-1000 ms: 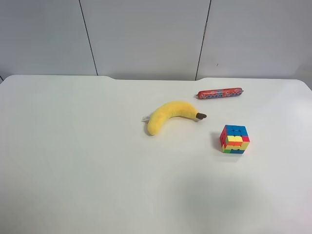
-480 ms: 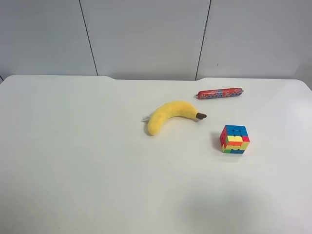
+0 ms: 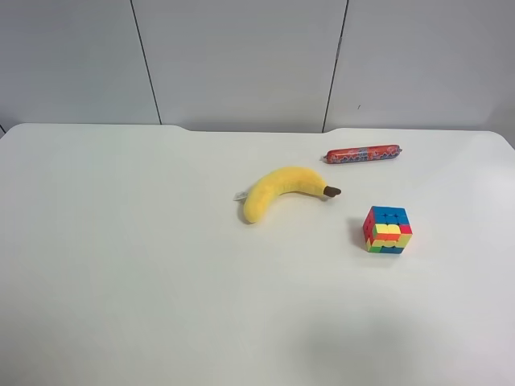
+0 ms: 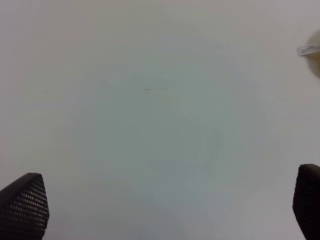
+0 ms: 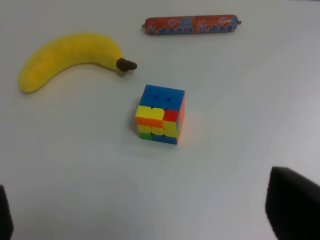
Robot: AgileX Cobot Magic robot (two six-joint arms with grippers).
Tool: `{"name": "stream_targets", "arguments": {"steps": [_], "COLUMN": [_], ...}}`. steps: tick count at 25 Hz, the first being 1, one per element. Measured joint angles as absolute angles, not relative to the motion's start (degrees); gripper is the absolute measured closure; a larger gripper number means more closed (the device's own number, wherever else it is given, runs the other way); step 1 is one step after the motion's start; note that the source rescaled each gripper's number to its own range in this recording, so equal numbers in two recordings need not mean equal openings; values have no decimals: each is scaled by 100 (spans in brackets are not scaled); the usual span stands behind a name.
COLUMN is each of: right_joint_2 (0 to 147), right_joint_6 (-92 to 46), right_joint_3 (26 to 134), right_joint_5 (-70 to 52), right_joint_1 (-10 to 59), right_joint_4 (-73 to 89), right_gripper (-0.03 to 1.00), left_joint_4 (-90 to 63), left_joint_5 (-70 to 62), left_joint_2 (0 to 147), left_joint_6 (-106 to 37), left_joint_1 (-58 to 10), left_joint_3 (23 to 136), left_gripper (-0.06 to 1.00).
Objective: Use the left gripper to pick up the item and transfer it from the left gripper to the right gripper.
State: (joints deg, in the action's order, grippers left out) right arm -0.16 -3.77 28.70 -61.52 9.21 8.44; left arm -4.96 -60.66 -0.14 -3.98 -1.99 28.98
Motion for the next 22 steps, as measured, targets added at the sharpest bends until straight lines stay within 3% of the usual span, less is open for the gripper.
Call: {"name": "stream_targets", "arguments": {"steps": [11,22], "right_joint_2": [-16,-16], "right_joint_6": [-372,-372], "right_joint_3": [2870,2870], "right_joint_5": [-6146,-6146], "right_joint_1": [224,211], "right_joint_4": [850,803], "right_gripper": [-3,-3], "left_joint_4": [-496,-496], "left_joint_5": [-6066,-6066], "left_joint_2": [-14,-14], "left_joint_6": [-398,-398], "left_joint_1": [-199,-199], "left_joint_3": [2898,2898], "left_gripper": [-3,-3]}}
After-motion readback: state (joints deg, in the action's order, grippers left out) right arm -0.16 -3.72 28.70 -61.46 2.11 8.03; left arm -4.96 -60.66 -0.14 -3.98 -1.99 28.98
